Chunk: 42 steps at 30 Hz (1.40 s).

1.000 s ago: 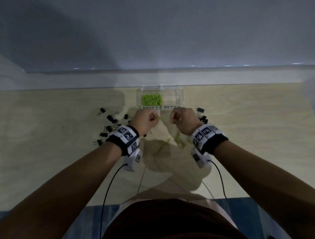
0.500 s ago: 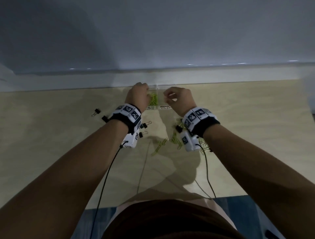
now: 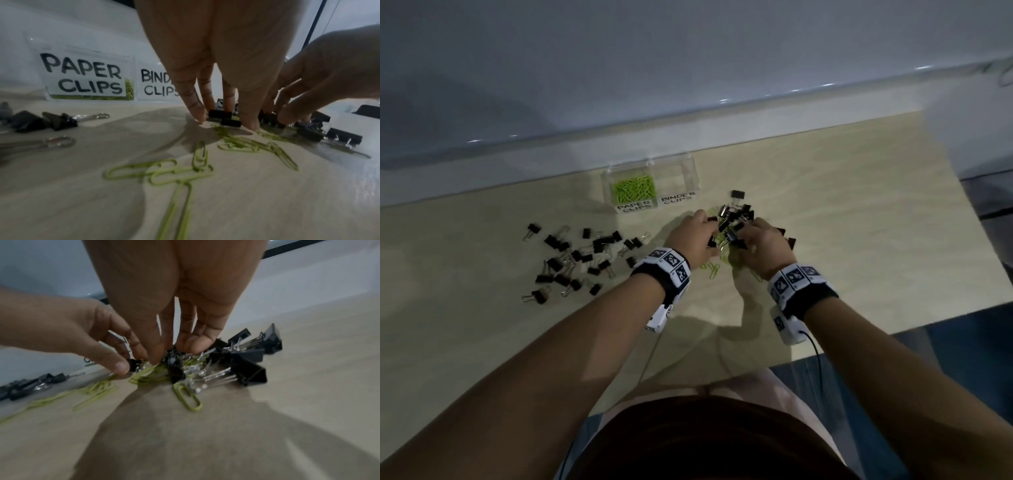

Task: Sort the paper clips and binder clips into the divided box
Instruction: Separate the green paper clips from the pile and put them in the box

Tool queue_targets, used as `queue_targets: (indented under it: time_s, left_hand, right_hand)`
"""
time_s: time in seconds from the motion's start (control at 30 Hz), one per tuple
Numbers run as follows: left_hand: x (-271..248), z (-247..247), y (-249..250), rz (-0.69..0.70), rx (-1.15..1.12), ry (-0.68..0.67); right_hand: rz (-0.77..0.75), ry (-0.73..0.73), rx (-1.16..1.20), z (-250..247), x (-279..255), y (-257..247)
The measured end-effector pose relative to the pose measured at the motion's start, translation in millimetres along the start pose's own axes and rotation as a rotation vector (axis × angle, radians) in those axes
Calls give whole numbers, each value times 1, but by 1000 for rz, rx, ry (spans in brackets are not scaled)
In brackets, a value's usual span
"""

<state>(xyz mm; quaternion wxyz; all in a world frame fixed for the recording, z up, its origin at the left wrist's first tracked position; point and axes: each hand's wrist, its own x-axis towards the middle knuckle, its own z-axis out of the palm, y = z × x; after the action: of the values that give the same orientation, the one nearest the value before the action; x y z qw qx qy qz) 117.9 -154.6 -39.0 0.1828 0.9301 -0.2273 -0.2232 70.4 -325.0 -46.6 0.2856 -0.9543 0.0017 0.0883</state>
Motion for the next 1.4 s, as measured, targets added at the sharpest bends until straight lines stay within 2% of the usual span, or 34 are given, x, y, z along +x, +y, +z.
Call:
queue_targets:
  time_s: [0.1,0.2,0.37,0.43,0.53,0.63,0.77,0.87,0.97,1.07,1.13,1.27,1.4]
  left_hand:
    - [-1,4,2,-17,-5,36]
    - [-7,3,0,-16,-74,136]
    - [-20,-7,-24,-68,-110,237]
    - [-21,-7,-29,-81,-152,259]
    - [-15,-3,-15,-83,-181,257]
    - [-3,9,5,-112,-177,231]
    - [4,17,13,-141,-160,237]
    - [-3,9,3,-138,-166,292]
    - [-14,-1,-19,-154,-171,361]
    - [-22,-3,-39,-198,-108,377]
    - [-22,-4,-40,-173,-54,354]
    - [-14,5,-24,-78,-51,256]
    - [-6,16,-10,-73,-147,186]
  right_hand:
    - [-19,24,-20,8,-3,-1]
    - [-37,24,-26,6,-6,-1]
    - [-42,79,65,-10,-13,3]
    - [2,179,165,-21,-17,10]
    - [183,306,276,-39,-21,27]
    - [303,315,256,-51,-19,47]
    - [322,251,195,-53,-13,62]
    - [254,247,111,-50,-10,60]
    - [79,259,7,-42,-7,42]
    - [-121,116,-46,-26,-6,14]
    - [-214,21,-69,-14,-4,1]
    - [-236,-52,-126,3,3,-4]
    - [-263,-53,-74,-2,5,-6]
